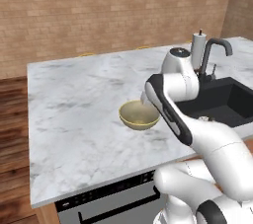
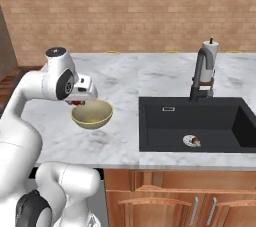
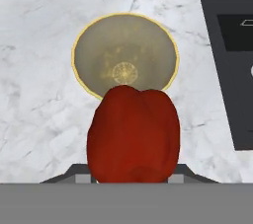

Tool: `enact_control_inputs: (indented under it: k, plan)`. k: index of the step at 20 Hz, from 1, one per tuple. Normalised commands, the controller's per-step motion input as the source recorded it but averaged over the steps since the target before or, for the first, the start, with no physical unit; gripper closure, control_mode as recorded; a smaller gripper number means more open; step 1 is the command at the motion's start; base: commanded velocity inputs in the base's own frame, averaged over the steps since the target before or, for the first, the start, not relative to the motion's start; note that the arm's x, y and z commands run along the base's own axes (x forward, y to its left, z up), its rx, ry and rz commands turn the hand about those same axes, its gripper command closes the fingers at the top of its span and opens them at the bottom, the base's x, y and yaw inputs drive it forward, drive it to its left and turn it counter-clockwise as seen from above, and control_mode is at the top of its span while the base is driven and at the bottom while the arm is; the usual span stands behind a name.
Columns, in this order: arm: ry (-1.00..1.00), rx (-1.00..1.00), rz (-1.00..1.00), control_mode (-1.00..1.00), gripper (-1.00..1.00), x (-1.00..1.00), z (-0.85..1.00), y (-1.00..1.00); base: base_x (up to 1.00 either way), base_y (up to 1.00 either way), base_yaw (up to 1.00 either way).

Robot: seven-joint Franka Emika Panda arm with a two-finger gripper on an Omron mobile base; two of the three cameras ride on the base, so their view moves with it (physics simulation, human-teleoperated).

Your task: Pick the bell peppers from the cabinet and place them in one bowl. Pick the mushroom from the sink and place it in the other bowl.

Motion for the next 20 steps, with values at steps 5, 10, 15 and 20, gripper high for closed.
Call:
enact_control_inputs:
  k: [5, 10, 15, 20]
  plan:
    - [-0.05, 0.01, 0.12, -1.0, 1.0, 0.75, -0.5, 0.2, 0.0, 0.0, 0.0]
    - [-0.04, -0.01, 0.05, -1.0, 1.0, 0.66, -0.36, 0.1, 0.0, 0.0, 0.0]
    - [0.06, -0.08, 0.0, -1.0, 1.0, 0.47, -0.22, 0.0, 0.0, 0.0, 0.0]
    - [0.08, -0.04, 0.0, -1.0, 1.0, 0.35, -0.34, 0.0, 0.0, 0.0, 0.0]
